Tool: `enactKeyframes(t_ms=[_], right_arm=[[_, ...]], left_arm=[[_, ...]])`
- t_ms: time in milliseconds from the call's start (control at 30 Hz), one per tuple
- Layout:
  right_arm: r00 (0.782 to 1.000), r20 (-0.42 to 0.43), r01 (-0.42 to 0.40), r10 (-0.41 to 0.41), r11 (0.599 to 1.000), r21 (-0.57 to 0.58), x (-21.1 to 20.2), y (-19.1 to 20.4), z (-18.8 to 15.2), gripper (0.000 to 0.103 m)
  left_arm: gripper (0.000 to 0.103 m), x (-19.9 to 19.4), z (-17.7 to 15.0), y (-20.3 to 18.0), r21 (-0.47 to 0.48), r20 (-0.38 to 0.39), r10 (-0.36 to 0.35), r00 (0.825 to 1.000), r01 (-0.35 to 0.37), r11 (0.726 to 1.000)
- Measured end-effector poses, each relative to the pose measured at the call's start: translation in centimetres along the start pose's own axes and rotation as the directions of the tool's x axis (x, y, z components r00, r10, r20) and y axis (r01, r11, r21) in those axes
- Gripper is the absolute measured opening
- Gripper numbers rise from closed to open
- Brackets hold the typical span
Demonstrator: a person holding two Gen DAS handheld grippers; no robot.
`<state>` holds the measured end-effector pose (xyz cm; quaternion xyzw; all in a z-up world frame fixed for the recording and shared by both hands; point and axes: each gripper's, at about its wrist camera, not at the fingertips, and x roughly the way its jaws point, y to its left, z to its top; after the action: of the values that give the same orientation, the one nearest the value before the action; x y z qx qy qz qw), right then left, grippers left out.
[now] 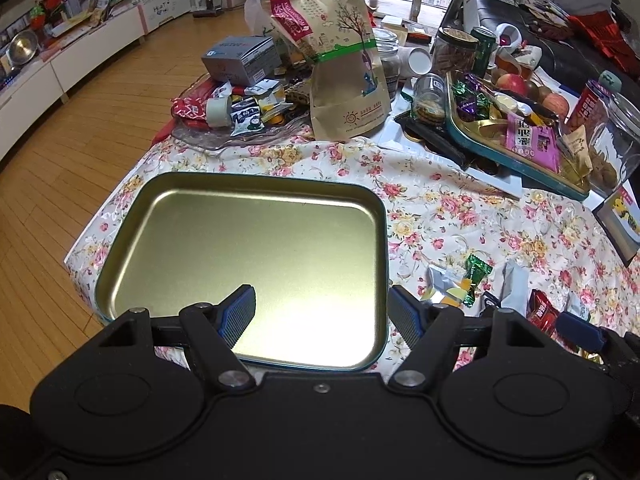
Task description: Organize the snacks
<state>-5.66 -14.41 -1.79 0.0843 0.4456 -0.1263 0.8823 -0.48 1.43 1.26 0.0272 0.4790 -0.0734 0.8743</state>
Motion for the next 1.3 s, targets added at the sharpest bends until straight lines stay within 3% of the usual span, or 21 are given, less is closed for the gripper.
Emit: enactKeyframes(t_ms=[400,633,933,1033,1133,1300], right_arm=[[1.0,0.01,0.006,-0.006,1.0,-0.006,-0.1,0.1,-0.1,0.074],[1.0,0.01,0.004,-0.004,1.0,-0.008,-0.1,0.1,-0.1,0.074],[0.999,-0.032,-0.016,0.016,1.0,0.015,0.2,-0.3,-0.2,0.074],[0.998,-0.055,-0.014,0.016,0.999,0.045,0.3,-1.4,-0.2,0.074],[0.999,-0.046,0.002,0.002,0.995,0.098,0.0,-3.5,0.0,0.074],[0.999,-0.037,0.038,-0.033,0.986,0.16,-1.0,-8.1,1.0,0.073]], left_arm=[[0.074,0.2,0.1,-0.1,0.02,-0.032,0.0,0.999,0.001,1.0],[0.074,-0.5,0.2,-0.2,0.032,-0.01,-0.027,1.0,0.027,0.999],[0.074,-0.1,0.2,-1.2,0.088,-0.023,-0.008,1.0,0.01,0.996],[0.074,0.2,0.5,-1.5,0.074,-0.051,-0.023,0.998,0.027,0.997],[0.074,-0.2,1.0,-2.4,0.094,-0.028,-0.027,0.999,0.029,0.995],[0.074,-1.5,2.5,-5.0,0.215,0.015,-0.044,0.999,0.04,0.976]])
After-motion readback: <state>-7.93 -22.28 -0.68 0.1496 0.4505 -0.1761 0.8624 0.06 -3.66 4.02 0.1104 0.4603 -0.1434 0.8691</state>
